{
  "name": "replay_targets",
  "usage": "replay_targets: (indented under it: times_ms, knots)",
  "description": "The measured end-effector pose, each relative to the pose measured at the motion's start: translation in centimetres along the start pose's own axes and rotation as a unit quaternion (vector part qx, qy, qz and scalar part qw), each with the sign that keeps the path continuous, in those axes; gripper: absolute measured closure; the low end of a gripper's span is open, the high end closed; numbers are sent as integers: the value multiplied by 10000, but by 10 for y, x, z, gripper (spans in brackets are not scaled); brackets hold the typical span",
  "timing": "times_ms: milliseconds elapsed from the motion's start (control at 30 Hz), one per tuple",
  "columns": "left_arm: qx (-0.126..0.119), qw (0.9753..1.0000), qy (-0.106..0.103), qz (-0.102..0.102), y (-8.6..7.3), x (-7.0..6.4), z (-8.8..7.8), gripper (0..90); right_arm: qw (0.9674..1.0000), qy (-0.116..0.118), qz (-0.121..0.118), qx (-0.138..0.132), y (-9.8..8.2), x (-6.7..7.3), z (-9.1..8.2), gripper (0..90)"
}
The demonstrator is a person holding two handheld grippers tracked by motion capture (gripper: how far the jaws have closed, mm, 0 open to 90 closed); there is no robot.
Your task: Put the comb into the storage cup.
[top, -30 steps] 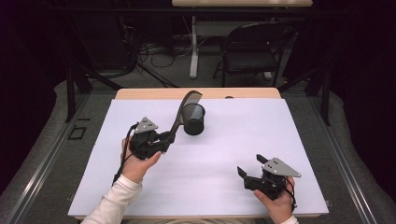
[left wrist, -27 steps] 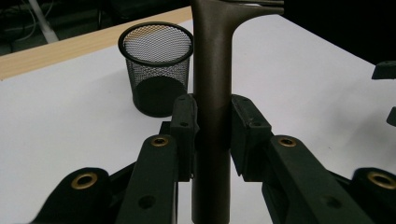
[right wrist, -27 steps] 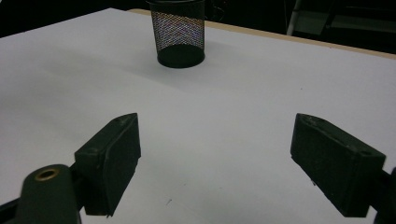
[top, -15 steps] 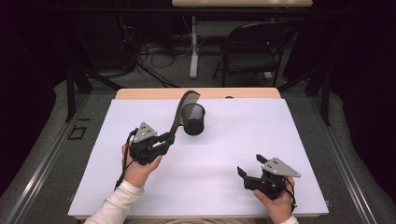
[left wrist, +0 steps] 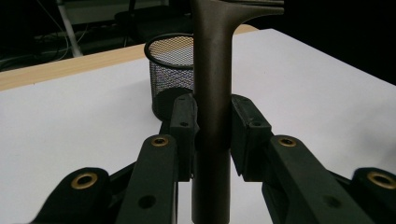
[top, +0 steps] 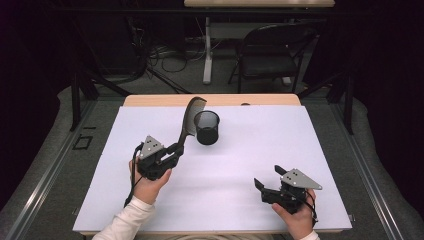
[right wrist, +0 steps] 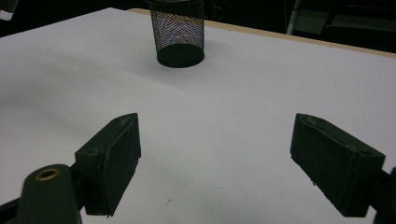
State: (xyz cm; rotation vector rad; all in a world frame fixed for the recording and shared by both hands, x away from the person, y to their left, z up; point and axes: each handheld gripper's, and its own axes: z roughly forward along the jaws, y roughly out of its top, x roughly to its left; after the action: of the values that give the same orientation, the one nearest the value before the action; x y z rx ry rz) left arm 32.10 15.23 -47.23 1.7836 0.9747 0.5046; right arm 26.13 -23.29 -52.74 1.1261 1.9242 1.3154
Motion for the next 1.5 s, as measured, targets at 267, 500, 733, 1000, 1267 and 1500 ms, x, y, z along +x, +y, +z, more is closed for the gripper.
replay_targets:
  times_ms: [267, 500, 733, 1000, 1267, 1500]
  knots:
    - [-40, 10000, 0, 37, -6, -5, 3, 727, 10000, 40, -32, -18, 0, 0, 0, 165]
    - [-29, 9999, 6, 114, -9, -10, 6, 727, 10000, 37, -27, -36, 0, -1, -1, 167]
    - [-59, 9999, 13, 127, -11, -12, 7, 727, 10000, 45, -40, -41, 0, 0, -1, 168]
    - [-27, 9999, 15, 144, -12, -13, 8, 727, 10000, 44, -50, 33, 1, 1, 0, 179]
    - [-81, 9999, 45, 142, -13, -14, 7, 726, 9995, 250, 165, 83, 9, 4, 4, 164]
    - [-122, 9998, 57, 125, -13, -13, 6, 727, 9986, 418, 256, 199, 27, 9, 8, 158]
